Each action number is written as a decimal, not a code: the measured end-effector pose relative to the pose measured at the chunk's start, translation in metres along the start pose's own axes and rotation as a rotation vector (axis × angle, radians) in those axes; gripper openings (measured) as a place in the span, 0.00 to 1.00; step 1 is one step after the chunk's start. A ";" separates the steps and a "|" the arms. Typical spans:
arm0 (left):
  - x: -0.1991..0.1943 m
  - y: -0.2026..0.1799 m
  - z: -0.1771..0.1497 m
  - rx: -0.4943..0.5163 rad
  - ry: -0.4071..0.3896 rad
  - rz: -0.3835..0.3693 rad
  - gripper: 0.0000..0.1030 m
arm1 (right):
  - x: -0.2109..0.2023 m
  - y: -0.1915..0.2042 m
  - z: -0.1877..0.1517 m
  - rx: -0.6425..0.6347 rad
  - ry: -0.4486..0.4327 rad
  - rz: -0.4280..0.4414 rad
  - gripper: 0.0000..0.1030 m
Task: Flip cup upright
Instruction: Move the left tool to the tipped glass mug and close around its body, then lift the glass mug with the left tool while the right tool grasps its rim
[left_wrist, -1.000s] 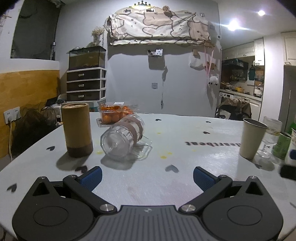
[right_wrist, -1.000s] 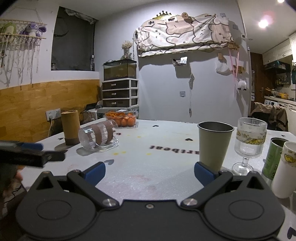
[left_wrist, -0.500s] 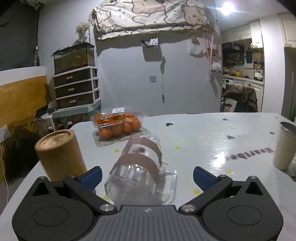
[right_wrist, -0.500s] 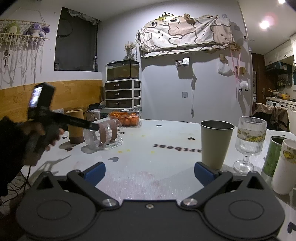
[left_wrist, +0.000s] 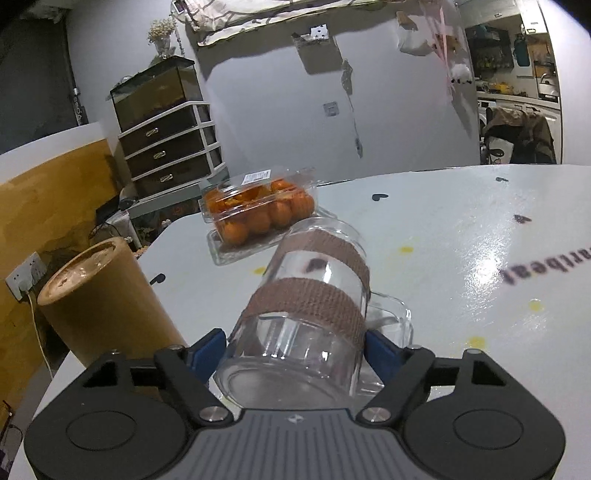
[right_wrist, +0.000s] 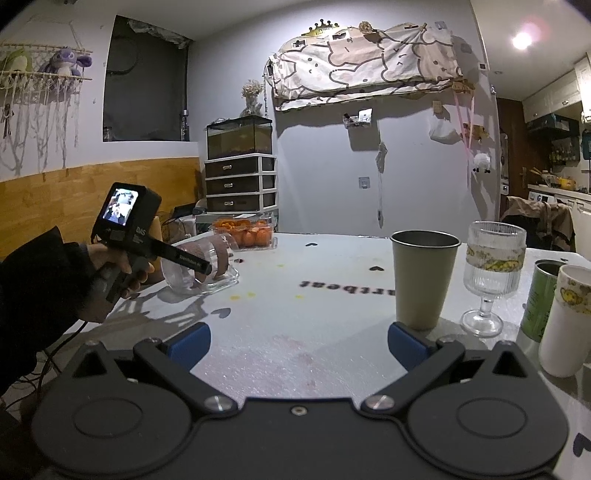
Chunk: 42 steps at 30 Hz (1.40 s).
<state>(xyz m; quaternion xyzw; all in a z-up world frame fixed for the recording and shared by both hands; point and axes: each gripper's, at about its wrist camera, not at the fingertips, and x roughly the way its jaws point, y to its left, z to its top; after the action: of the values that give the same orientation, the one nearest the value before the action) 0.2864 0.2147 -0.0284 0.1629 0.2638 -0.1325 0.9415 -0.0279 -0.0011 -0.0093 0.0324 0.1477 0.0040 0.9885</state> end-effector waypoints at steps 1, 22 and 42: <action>-0.002 0.002 0.001 -0.012 0.009 -0.006 0.78 | 0.000 0.000 0.000 0.001 0.000 -0.001 1.00; -0.151 -0.099 -0.055 0.251 -0.017 -0.422 0.76 | -0.021 -0.021 0.001 0.063 -0.053 -0.070 1.00; -0.193 -0.112 -0.084 0.145 -0.086 -0.540 0.89 | 0.016 -0.063 0.007 0.463 0.128 0.119 1.00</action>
<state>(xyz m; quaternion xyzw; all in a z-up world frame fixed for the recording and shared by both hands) 0.0513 0.1757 -0.0186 0.1477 0.2470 -0.4037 0.8684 -0.0105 -0.0642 -0.0118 0.2664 0.2050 0.0304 0.9413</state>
